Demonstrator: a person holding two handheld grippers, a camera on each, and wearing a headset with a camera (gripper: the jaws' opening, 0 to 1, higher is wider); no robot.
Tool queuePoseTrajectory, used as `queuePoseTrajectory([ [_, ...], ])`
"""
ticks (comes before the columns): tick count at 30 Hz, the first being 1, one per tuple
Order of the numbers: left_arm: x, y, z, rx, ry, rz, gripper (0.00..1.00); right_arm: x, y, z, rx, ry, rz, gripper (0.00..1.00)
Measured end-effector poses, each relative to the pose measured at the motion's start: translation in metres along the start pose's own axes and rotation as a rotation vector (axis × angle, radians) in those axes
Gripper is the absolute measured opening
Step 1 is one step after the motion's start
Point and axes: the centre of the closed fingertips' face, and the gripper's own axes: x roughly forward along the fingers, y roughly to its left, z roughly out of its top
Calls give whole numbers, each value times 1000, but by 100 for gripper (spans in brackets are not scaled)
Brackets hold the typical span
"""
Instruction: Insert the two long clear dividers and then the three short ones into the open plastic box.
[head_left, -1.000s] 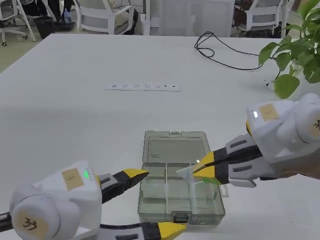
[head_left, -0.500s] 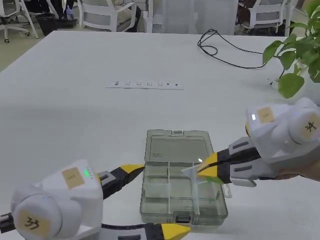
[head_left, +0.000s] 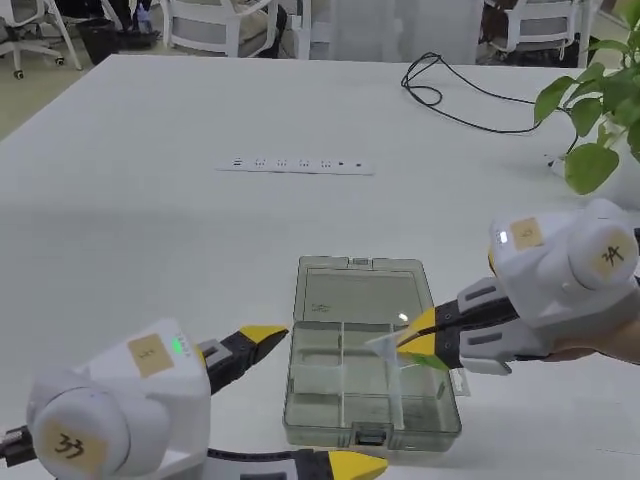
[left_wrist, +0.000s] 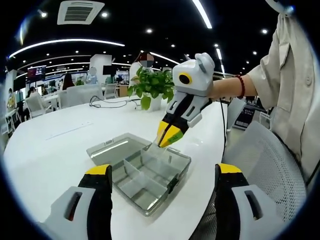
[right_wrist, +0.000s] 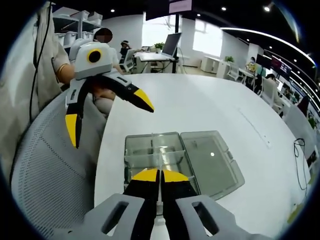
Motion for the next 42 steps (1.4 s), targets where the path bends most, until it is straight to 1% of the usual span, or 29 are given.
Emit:
queuePoseTrajectory([
  [2, 0, 0, -1, 2, 5, 3, 86, 1, -1, -1, -4, 5, -1, 2],
  [9, 0, 1, -1, -2, -1, 5, 86, 3, 0, -1, -3, 16, 8, 2],
  [13, 0, 1, 0, -3, -6, 6, 86, 6, 0, 0, 0, 37, 23, 2],
  [18, 0, 1, 1, -3, -9, 7, 86, 11, 2, 3, -37, 75, 45, 2],
  [26, -1, 3, 0, 1, -7, 11, 86, 18, 5, 4, -74, 88, 70, 2],
  [29, -1, 4, 1, -2, -13, 12, 86, 20, 6, 5, -92, 97, 77, 2],
  [33, -1, 3, -1, 1, -7, 9, 85, 24, 6, 5, -94, 103, 84, 2],
  [42, 0, 4, 1, 1, -11, 9, 85, 31, 7, 4, -108, 116, 98, 2],
])
